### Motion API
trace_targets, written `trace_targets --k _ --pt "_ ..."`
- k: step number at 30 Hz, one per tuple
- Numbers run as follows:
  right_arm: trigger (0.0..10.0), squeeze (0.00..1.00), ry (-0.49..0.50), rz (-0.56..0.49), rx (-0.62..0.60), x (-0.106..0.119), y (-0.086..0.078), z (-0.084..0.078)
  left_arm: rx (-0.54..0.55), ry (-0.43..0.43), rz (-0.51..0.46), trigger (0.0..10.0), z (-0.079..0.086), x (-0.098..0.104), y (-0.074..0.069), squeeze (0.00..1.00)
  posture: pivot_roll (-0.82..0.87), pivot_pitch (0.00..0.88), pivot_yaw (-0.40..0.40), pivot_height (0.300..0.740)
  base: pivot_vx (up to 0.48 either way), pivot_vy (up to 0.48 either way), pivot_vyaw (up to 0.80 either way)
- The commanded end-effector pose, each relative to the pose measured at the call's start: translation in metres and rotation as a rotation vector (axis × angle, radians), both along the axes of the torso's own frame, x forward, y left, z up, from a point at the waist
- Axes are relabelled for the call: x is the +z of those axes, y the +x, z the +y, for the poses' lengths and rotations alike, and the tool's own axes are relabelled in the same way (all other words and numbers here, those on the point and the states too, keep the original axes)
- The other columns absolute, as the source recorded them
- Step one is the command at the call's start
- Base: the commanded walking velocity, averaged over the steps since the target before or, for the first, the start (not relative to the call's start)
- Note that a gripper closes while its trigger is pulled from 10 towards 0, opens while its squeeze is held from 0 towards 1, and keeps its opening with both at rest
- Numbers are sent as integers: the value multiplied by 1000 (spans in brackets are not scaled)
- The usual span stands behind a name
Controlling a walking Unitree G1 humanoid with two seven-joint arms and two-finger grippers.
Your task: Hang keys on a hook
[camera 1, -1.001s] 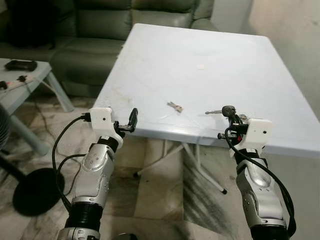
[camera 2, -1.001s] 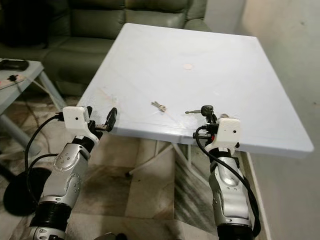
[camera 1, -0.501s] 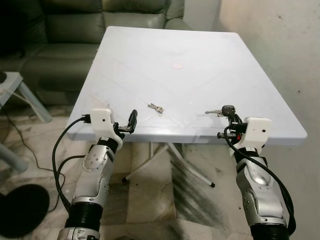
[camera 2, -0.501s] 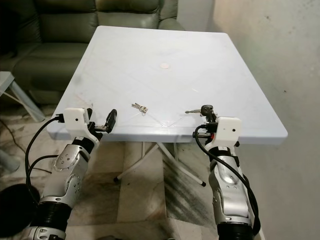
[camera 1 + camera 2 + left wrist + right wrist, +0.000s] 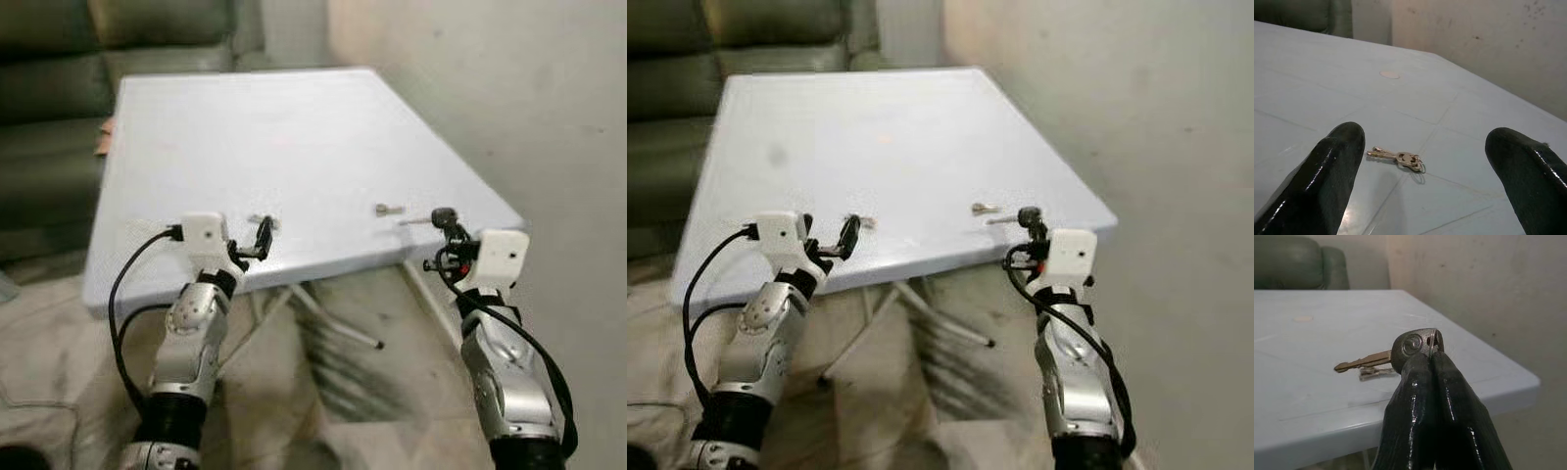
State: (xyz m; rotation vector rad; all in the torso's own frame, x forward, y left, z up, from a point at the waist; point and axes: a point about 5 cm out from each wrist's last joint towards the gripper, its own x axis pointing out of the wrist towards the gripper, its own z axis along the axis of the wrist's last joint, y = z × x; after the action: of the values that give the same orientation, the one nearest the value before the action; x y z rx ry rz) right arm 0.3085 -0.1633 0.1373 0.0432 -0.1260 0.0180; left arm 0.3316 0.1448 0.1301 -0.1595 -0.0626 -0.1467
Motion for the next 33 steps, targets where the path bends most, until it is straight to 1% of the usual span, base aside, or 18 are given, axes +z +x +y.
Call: trace_targets --k 1,13,22,33 --pt "10000 0 -12 8 -9 -1 -1 -4 -4 0 18 10000 -2 -3 -2 0 -31 33 -24 740 0 0 -775" --pt "10000 0 -14 10 -8 -2 -1 -4 -17 28 9 10000 -3 -3 -3 0 -36 33 -20 740 0 0 -775" --pt "10000 0 -19 10 -20 -1 -2 -7 -24 35 7 10000 -6 -3 -2 0 -44 40 -21 740 0 0 -775" --pt "10000 0 -17 11 -30 -2 -3 -8 -25 34 5 10000 -6 -3 -2 0 -49 56 -19 740 0 0 -776"
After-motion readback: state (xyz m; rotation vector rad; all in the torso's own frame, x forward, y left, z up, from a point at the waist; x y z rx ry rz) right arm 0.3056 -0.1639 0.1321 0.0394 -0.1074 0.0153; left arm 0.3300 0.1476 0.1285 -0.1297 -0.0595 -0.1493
